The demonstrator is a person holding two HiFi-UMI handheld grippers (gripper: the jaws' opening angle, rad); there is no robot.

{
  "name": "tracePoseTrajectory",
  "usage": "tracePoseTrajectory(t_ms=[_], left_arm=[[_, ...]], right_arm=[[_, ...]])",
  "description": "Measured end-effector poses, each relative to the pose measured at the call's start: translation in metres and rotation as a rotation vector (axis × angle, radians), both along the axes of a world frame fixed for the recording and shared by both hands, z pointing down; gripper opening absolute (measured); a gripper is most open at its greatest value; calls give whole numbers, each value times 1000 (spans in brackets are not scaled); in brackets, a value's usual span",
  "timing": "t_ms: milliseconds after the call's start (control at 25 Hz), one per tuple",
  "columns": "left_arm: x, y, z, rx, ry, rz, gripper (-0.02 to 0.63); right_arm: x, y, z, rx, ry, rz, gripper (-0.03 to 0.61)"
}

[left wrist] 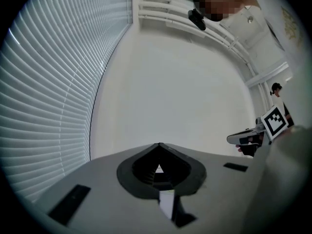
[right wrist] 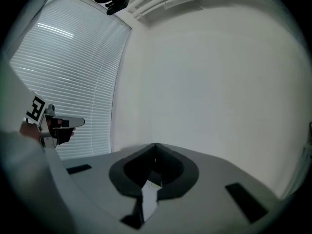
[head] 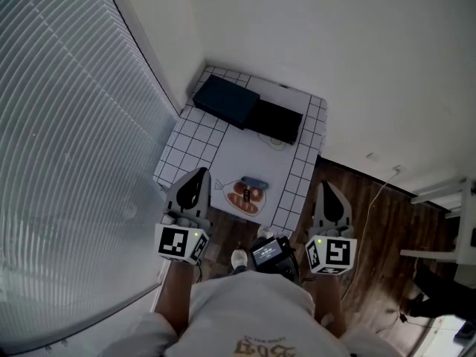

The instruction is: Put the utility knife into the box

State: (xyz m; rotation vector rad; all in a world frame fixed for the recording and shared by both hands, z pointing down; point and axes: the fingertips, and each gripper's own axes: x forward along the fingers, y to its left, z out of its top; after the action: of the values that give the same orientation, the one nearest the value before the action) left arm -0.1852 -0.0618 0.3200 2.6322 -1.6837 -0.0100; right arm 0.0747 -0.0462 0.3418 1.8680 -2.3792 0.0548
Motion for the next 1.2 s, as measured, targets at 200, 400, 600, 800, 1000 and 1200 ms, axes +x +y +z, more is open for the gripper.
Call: tracePoseTrajectory(t_ms=[200,400,600,800,1000,1200], left_arm=[[10,-32,7,-27,-25,-19,8],[23,-56,9,-34,-47,-23,8],[32,-74,6,-25,-65,-39,8],[41,-85,12,-47,-90,-35,8],[43,-90,29,-92,-111,-21,8],[49,-102,45,-108,-157,10,8]], right_arm=[[11,-35,7,-24,4,-16,8],[19,-63,9,-36,4,-37,7],[27,-81,10,-30,-23,-59,7],[33,-98,17,-44,-23,-78,7],[35,-103,31,-69,-26,-77,7],[36,-108,46,-97,38,-65,7]])
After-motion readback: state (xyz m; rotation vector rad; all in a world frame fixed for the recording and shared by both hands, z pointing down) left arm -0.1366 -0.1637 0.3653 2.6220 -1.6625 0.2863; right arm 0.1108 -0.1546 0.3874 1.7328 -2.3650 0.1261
